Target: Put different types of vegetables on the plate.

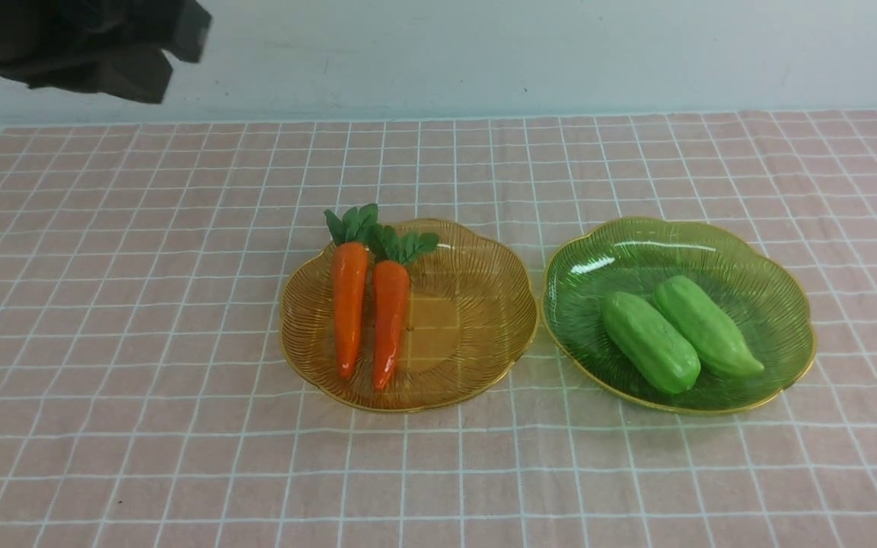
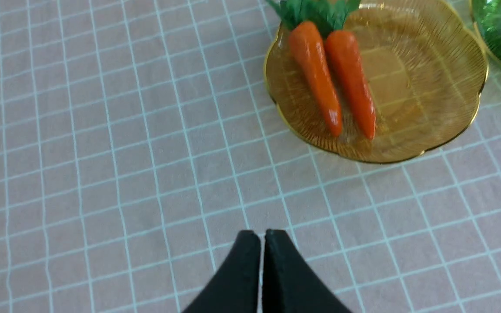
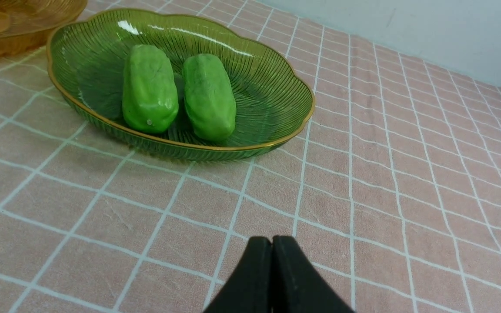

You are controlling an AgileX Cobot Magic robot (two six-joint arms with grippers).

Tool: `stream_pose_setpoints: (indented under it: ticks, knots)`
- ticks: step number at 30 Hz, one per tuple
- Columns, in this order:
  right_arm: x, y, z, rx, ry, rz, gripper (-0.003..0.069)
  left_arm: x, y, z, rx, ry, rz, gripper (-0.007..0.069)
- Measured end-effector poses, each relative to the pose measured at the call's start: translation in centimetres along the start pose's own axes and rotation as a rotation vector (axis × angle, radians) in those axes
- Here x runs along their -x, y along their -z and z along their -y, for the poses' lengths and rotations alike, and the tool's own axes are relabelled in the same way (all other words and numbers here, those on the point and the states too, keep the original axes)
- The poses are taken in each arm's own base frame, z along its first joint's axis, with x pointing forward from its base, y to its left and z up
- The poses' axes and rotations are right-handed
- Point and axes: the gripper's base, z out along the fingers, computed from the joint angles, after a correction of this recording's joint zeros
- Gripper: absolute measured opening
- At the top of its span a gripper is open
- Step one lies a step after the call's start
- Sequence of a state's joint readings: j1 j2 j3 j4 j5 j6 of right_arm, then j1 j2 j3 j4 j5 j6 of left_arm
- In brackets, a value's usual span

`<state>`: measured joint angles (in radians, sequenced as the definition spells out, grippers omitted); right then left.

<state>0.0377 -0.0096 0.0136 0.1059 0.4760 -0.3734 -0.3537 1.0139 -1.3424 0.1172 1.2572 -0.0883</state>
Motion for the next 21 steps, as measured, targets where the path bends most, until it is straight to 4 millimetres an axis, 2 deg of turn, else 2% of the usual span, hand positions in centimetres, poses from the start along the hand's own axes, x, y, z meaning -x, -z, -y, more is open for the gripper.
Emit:
stream_pose_setpoints:
  ticks: [12,15,21]
  knots:
    - [0.0,0.0,0.0,-0.001,-0.016,0.000,-0.0016,-7.2,-1.9,-0.1,-0.007,0.021,0.012,-0.0003]
    - [0.0,0.0,0.0,-0.001,-0.018,0.001,-0.0016,-8.4,-2.1,-0.1,-0.006,0.048,0.003,-0.0003]
    - [0.1,0.0,0.0,-0.004,-0.051,0.008,-0.0016,-9.1,-2.5,-0.2,-0.002,0.086,-0.012,-0.0003]
